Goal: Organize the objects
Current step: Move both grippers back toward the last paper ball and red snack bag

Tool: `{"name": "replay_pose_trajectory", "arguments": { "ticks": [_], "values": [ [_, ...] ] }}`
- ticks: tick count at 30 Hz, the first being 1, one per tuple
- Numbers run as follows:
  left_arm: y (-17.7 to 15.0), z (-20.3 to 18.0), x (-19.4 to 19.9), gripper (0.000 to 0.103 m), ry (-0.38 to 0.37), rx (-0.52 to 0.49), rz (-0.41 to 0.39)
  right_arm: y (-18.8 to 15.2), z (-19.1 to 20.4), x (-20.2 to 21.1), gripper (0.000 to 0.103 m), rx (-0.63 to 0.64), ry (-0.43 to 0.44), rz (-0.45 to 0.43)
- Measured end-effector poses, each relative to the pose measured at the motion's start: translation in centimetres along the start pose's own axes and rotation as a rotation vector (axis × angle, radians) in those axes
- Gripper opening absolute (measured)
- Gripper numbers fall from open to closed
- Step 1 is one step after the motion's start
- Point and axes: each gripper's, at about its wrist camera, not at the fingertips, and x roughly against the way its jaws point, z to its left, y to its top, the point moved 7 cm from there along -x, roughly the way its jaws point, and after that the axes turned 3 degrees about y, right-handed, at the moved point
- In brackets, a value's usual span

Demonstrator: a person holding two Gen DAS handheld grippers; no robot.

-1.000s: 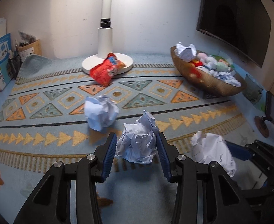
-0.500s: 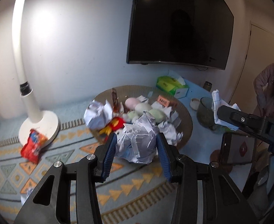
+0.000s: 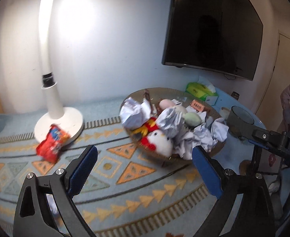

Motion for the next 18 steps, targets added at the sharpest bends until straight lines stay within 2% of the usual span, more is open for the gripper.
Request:
{"name": "replay_pose_trajectory", "arguments": {
  "ticks": [3, 6, 9, 12, 14, 16, 18],
  "values": [
    [-3.9, 4.6, 3.3, 0.097, 0.092, 0.062, 0.003, -4.1, 2.9, -0.3, 0.092, 0.081, 0.036, 0.044],
    [-7.9, 10.7, 6.1, 0.102, 0.275, 0.11, 0.016, -9.0, 6.2, -2.2, 0.093, 0.166, 0.072, 0.133],
    [-10.5, 16.9, 7.0, 0.102, 0.407, 0.163, 0.065, -13.1, 9.1, -4.9, 0.093, 0.237, 0.084, 0.208],
    [-12.0, 20.9, 7.2, 0.102, 0.474, 0.19, 0.112, -15.2, 10.3, -7.3, 0.093, 0.297, 0.029, 0.245],
    [-12.8, 21.8, 7.2, 0.102, 0.48, 0.199, 0.112, -15.9, 10.2, -8.4, 0.093, 0.336, -0.041, 0.282],
    [-13.6, 22.2, 6.6, 0.102, 0.48, 0.221, 0.14, -16.4, 9.9, -8.9, 0.093, 0.332, -0.028, 0.316],
    [-13.5, 21.7, 6.3, 0.102, 0.505, 0.187, 0.151, -16.7, 9.4, -9.3, 0.093, 0.303, -0.024, 0.344]
  ]
}}
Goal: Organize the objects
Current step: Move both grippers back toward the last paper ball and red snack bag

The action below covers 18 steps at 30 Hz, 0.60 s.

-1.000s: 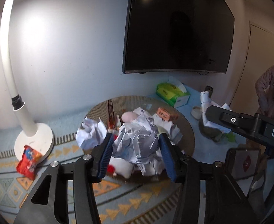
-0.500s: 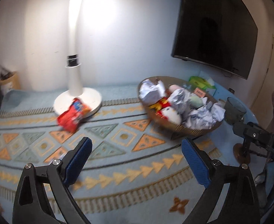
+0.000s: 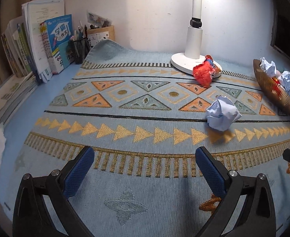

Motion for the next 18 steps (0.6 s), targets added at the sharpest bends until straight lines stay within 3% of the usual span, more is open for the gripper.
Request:
{"name": "replay_pose_trajectory", "arguments": {
  "ticks": [4, 8, 12, 18],
  "values": [
    [-0.5, -0.4, -0.4, 0.102, 0.065, -0.038, 0.041, 0.0, -0.5, -0.2, 0.094, -0.016, -0.037, 0.006],
    [-0.8, -0.4, -0.6, 0.102, 0.053, -0.033, 0.064, -0.2, 0.0, -0.4, 0.103, 0.018, -0.072, 0.031],
    [-1.2, -0.6, -1.5, 0.102, 0.037, -0.041, 0.121, -0.4, 0.4, -0.9, 0.103, 0.052, -0.109, 0.057],
    [-1.4, -0.5, -1.5, 0.102, 0.01, -0.022, 0.137, -0.3, 0.3, -1.1, 0.103, 0.064, -0.125, 0.064]
  ]
}}
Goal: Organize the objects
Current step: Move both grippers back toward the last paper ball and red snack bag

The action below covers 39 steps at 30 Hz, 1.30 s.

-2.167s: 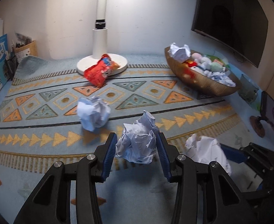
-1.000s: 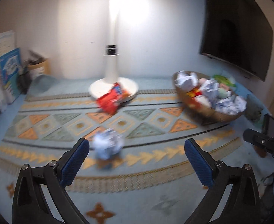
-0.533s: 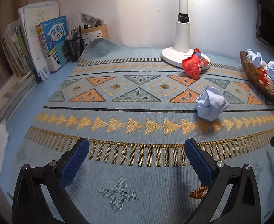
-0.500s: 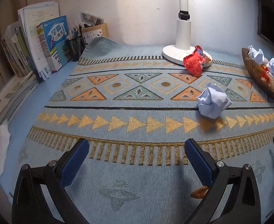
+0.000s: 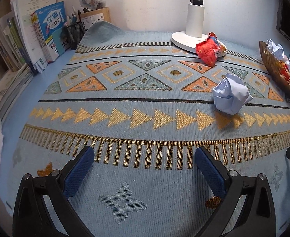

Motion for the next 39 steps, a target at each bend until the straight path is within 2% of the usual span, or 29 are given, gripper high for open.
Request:
{"name": "replay_pose_trajectory", "arguments": {
  "ticks": [25, 39],
  "values": [
    [0.1, 0.39, -0.52, 0.103, -0.051, 0.033, 0.027, 0.51, -0.48, -0.31, 0.103, -0.012, 0.002, -0.003],
    [0.18, 0.6, -0.45, 0.103, -0.05, 0.031, 0.025, 0.35, -0.4, -0.09, 0.103, -0.022, 0.008, -0.009]
  ]
}}
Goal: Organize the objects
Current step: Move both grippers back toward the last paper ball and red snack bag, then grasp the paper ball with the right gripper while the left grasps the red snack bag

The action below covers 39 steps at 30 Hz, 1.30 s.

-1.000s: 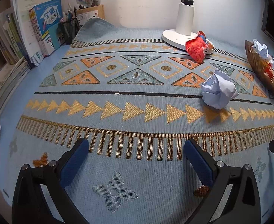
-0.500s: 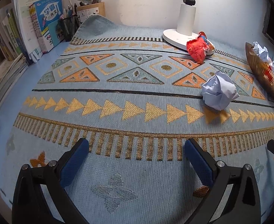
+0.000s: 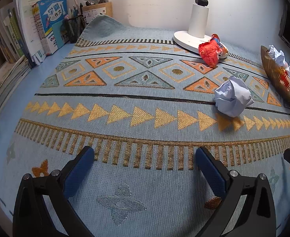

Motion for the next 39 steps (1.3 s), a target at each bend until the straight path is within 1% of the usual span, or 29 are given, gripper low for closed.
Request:
{"name": "replay_pose_trajectory", "arguments": {
  "ticks": [4, 6, 7, 10, 12, 13, 17, 19, 21, 23, 24, 26, 27, 28, 29, 30, 32, 35, 37, 38, 39],
  "values": [
    [0.0, 0.1, 0.1, 0.102, 0.007, -0.002, -0.006, -0.1, 0.1, 0.0, 0.103, 0.001, -0.003, 0.001],
    [0.1, 0.1, 0.5, 0.102, 0.017, -0.008, -0.025, 0.0, 0.0, 0.0, 0.103, 0.003, -0.004, 0.002],
    [0.2, 0.1, 0.7, 0.102, 0.009, -0.014, -0.036, -0.1, 0.0, -0.1, 0.103, 0.006, -0.008, 0.004],
    [0.5, -0.1, 1.0, 0.102, -0.082, -0.022, -0.032, 0.0, 0.2, -0.1, 0.103, 0.021, 0.0, 0.004],
    [1.3, 0.3, 1.5, 0.102, -0.162, 0.002, -0.049, 0.2, 0.8, 0.2, 0.103, 0.037, 0.056, -0.001],
    [2.1, 0.5, 1.7, 0.102, -0.188, 0.013, -0.063, 0.4, 1.3, 0.4, 0.103, 0.045, 0.09, -0.006],
    [6.2, 0.9, 1.5, 0.102, -0.244, 0.009, -0.086, 1.9, 5.3, 0.5, 0.103, 0.036, 0.283, -0.022],
    [8.4, 0.6, 0.9, 0.102, -0.254, -0.027, -0.105, 2.8, 8.2, -0.5, 0.103, 0.061, 0.334, 0.009],
    [10.3, 0.3, -0.1, 0.102, -0.25, -0.044, -0.112, 3.6, 11.0, -2.0, 0.103, 0.097, 0.335, 0.04],
    [11.9, -0.2, -1.1, 0.102, -0.273, -0.055, -0.117, 4.6, 13.3, -3.5, 0.1, 0.128, 0.328, 0.051],
    [12.7, -0.8, -1.6, 0.102, -0.283, -0.064, -0.118, 5.2, 14.1, -4.4, 0.098, 0.138, 0.322, 0.057],
    [13.8, -2.5, -2.4, 0.102, -0.316, -0.112, -0.112, 6.5, 14.9, -5.7, 0.096, 0.126, 0.305, 0.053],
    [14.3, -3.5, -2.8, 0.102, -0.327, -0.142, -0.111, 7.2, 15.1, -6.2, 0.088, 0.117, 0.294, 0.034],
    [14.7, -4.4, -3.1, 0.102, -0.334, -0.169, -0.114, 7.7, 15.3, -6.6, 0.083, 0.118, 0.292, 0.028],
    [15.0, -5.5, -3.4, 0.102, -0.339, -0.194, -0.117, 8.0, 15.4, -6.7, 0.062, 0.131, 0.27, 0.015],
    [15.2, -6.6, -3.7, 0.102, -0.344, -0.216, -0.116, 8.2, 15.4, -6.7, 0.043, 0.144, 0.274, 0.015],
    [15.6, -8.8, -4.4, 0.102, -0.345, -0.259, -0.116, 8.3, 14.4, -6.2, 0.043, 0.143, 0.279, 0.009],
    [15.7, -12.0, -5.3, 0.102, -0.325, -0.326, -0.135, 8.3, 10.6, -4.8, 0.043, 0.104, 0.231, -0.024],
    [15.5, -13.8, -6.0, 0.102, -0.291, -0.369, -0.139, 8.2, 7.3, -3.7, 0.043, 0.071, 0.187, -0.057],
    [15.4, -14.4, -6.4, 0.098, -0.272, -0.385, -0.139, 8.1, 6.1, -3.5, 0.043, 0.072, 0.162, -0.064],
    [15.3, -14.9, -6.8, 0.085, -0.253, -0.395, -0.14, 7.9, 5.1, -3.5, 0.043, 0.074, 0.146, -0.063]
  ]
}}
